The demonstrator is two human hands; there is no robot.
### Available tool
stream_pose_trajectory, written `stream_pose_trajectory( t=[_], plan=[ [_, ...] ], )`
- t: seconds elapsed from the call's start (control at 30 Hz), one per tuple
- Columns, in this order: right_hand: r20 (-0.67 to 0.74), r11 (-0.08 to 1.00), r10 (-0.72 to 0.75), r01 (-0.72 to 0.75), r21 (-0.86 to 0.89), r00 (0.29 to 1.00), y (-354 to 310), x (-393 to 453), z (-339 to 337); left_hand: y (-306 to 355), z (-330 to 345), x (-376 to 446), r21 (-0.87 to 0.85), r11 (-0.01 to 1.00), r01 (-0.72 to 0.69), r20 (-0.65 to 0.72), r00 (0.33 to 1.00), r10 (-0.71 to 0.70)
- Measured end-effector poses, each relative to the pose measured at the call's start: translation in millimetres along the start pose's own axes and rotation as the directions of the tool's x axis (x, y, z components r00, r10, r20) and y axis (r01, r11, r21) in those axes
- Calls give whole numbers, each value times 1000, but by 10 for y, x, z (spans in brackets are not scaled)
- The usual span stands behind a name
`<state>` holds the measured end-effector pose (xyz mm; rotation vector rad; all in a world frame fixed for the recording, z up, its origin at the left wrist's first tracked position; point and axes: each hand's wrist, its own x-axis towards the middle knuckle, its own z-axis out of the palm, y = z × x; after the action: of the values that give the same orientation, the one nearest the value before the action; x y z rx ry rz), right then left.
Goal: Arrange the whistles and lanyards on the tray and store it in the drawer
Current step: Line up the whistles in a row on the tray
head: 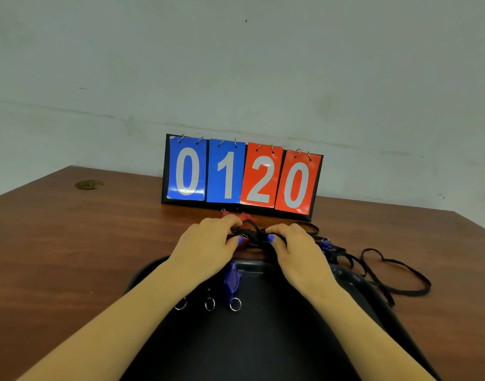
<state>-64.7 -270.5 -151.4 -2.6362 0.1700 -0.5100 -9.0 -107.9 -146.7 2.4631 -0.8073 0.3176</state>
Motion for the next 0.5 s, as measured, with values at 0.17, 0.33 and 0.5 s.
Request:
stream_pose_trajectory(
  t=[0.17,0.33,0.5],
  plan=[
    [30,985,-20,24,-169,999,35,7,-35,35,-84,10,-133,990,41,-76,996,-51],
    [-6,991,6,-6,-132,1000,61,40,-89,42,-99,44,-301,950,80,-119,985,-121],
    [-123,980,137,-117,160,983,119,25,-147,22,-145,89,-592,783,191,-38,964,-265]
  ],
)
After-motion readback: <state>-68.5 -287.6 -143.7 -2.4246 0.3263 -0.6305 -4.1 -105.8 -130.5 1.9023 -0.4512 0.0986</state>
